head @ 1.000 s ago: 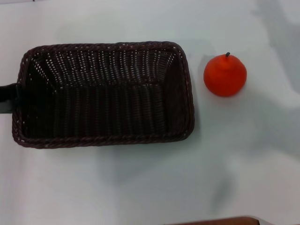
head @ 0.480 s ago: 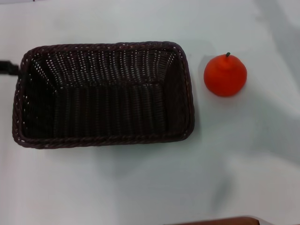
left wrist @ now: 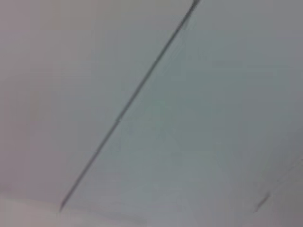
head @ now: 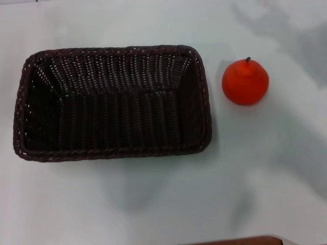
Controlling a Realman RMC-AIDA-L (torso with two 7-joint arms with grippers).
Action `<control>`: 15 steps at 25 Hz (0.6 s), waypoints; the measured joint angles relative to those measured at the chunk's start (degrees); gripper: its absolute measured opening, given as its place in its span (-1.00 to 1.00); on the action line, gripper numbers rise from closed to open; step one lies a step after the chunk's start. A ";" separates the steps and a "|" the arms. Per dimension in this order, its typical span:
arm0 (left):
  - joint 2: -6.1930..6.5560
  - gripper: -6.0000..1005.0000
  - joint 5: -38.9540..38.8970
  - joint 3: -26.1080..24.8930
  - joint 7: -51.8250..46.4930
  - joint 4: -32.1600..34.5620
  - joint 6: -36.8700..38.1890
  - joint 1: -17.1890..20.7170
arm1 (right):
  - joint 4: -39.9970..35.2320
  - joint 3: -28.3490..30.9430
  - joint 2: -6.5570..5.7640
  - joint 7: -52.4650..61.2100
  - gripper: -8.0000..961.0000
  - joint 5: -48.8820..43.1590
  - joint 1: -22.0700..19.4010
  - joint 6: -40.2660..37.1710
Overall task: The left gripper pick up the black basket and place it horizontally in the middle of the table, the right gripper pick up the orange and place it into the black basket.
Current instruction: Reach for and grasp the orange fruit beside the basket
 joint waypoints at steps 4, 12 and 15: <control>0.28 0.81 -10.92 -0.28 6.61 7.36 3.49 2.15 | -5.56 0.02 1.19 9.82 0.93 -17.56 0.73 -0.13; 0.48 0.80 -14.14 -0.55 11.06 11.42 3.50 1.60 | -3.08 -2.12 1.88 12.60 0.92 -24.17 3.20 -3.31; 0.48 0.80 -14.19 -0.36 11.50 11.76 3.29 1.51 | -3.43 -3.43 1.78 14.46 0.91 -27.12 4.24 -5.50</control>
